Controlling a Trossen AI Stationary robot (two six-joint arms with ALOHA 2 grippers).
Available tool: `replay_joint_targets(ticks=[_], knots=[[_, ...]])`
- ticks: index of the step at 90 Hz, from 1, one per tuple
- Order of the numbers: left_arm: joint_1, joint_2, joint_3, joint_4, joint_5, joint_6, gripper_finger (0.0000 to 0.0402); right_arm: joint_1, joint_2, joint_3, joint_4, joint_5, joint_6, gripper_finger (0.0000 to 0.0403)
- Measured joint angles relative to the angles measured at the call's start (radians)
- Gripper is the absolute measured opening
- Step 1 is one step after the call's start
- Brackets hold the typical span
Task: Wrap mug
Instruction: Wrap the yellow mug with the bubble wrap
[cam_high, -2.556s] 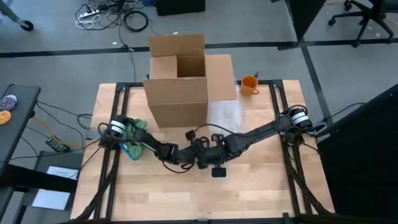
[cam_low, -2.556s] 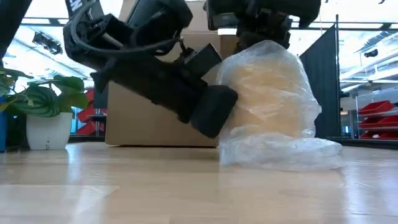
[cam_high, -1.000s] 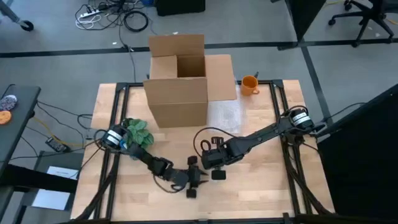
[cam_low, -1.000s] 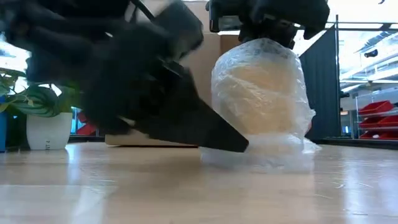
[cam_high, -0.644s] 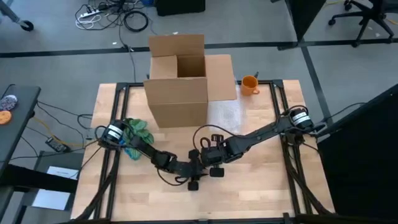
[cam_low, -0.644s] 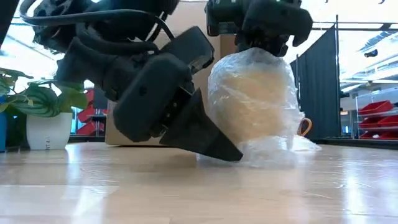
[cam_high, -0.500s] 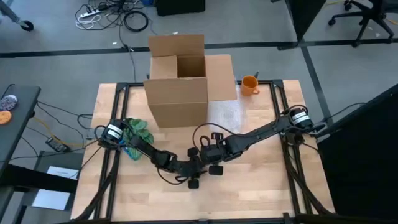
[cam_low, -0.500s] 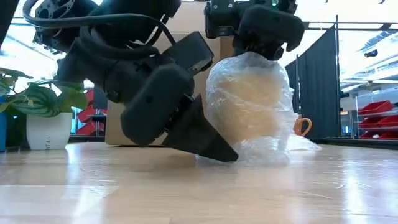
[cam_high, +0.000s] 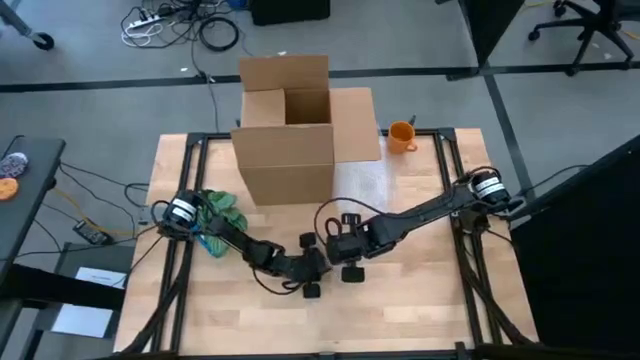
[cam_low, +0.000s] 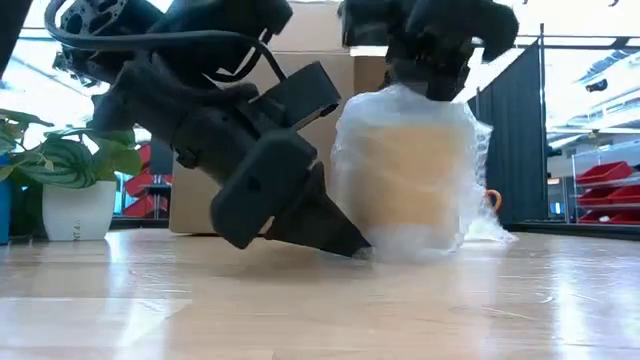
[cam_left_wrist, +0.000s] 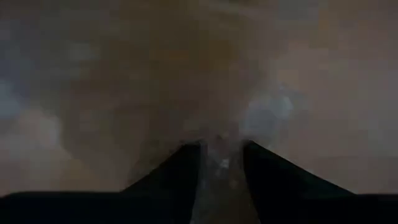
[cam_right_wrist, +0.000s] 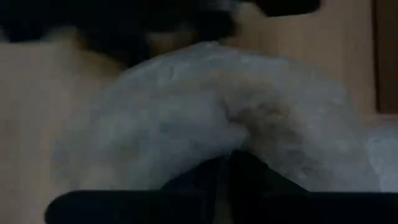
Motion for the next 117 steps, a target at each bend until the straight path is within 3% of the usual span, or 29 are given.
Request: replay_joint_targets(ticks=[13,52,77,86,100,117], knots=[[0.005,-0.018,-0.001,-0.019,-0.011,0.0,0.0117,-0.004,-0.012,0.001,-0.002,-0.003,0.003,0.0],[-0.006,-0.042,-0.001,-0.062,0.069,-0.035,0.0117,-0.094,0.121,0.008,-0.003,0.031,-0.051,0.0],[-0.051,-0.243,0.0,-0.332,0.094,-0.056,0.0117,-0.118,0.116,0.005,-0.002,0.004,-0.049,0.0],[-0.071,-0.32,0.0,-0.399,0.057,-0.076,0.0117,-0.116,0.116,0.005,-0.001,0.003,-0.046,0.0],[-0.102,-0.359,0.001,-0.261,-0.088,0.002,0.0117,-0.104,0.116,0.005,0.005,0.01,-0.046,0.0],[-0.093,-0.299,0.002,-0.04,-0.137,0.13,0.0117,-0.09,0.117,0.005,0.016,0.015,-0.044,0.0]])
